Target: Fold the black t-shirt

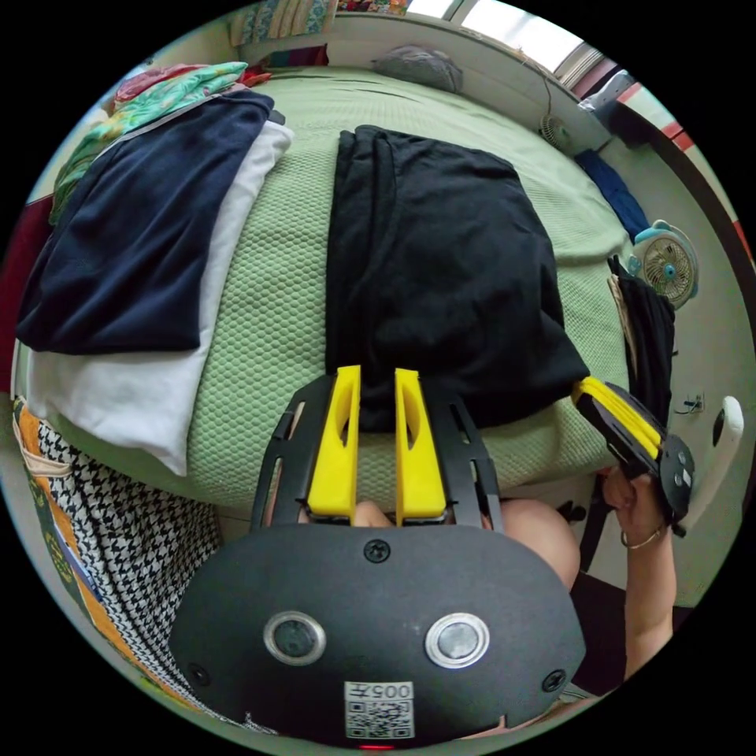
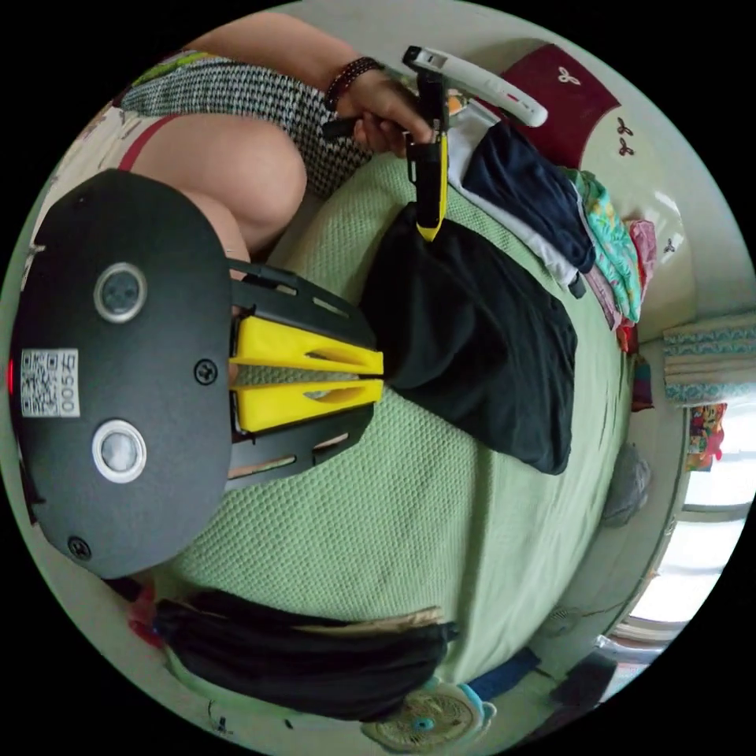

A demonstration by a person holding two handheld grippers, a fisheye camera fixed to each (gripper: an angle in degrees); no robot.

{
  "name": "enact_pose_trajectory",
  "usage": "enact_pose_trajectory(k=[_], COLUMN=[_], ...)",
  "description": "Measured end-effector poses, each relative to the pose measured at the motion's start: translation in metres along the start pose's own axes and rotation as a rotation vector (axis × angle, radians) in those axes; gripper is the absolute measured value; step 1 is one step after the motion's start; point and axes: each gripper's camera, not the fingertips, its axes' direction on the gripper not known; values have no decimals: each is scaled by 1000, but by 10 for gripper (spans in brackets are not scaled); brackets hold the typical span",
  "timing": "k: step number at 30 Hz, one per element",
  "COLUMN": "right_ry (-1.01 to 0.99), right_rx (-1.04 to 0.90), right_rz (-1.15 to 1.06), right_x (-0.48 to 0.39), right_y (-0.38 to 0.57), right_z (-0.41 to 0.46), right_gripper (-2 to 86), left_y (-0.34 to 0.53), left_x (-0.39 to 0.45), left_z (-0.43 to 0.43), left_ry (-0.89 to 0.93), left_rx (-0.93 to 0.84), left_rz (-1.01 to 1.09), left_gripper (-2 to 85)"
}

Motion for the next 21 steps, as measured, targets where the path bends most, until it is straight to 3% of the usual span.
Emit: enact_pose_trajectory(k=[9,16,21], right_ry=[229,243,158], right_rx=[-85,-142,11], right_rz=[-55,-57,-43], right_x=[-38,-42,-35], right_y=[34,48,41], right_z=[10,15,-17], right_gripper=[-15,-10,-10], left_y=[-8,11,26], left_x=[10,5,1], left_z=[18,20,7], left_ry=[-30,-51,-60], left_rx=[-52,-16,62], left_rz=[10,37,44], left_gripper=[69,53,63])
